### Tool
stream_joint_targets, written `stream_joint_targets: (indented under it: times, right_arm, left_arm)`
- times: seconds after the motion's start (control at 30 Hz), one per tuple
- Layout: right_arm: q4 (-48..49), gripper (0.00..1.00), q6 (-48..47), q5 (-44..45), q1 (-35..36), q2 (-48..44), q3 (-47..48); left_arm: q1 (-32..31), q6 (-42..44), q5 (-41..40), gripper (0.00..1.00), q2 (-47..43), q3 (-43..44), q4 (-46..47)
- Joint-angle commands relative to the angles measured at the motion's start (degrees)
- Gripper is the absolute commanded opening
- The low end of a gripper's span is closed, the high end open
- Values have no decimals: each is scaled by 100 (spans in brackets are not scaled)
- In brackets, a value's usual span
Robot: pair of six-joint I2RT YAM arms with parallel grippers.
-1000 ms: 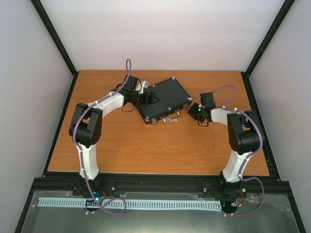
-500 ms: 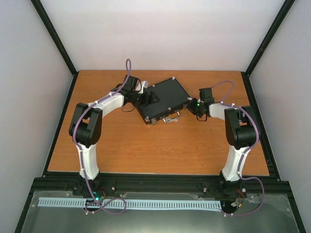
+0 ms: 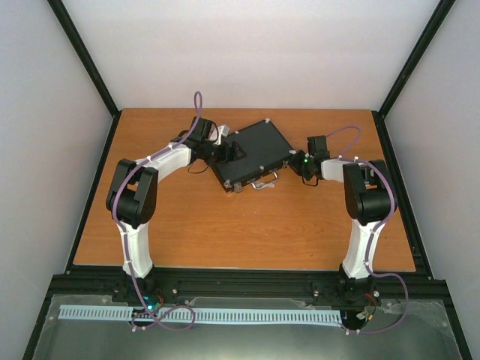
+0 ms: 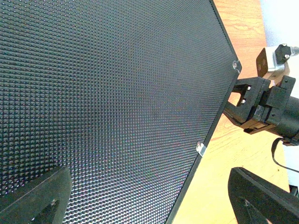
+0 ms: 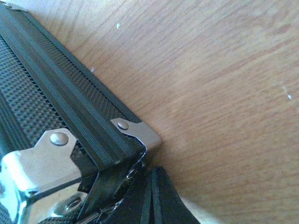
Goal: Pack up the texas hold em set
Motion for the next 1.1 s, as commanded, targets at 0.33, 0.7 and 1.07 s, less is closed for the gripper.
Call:
stream_joint_targets:
  times: [0.33,0.7,1.07]
  right_arm:
    - [-558,3,-11,649,122,43,434]
    - [-582,3,-638,135,95,-170,17]
    - [590,3,-124,-914,103,291,-136]
  left_arm:
    - [-250,-423,316,95,553,-641,-1011]
    - [-250,-396,347,95,673,-589,-1005]
    - [-250,-377,303,95,628,-611,-1030]
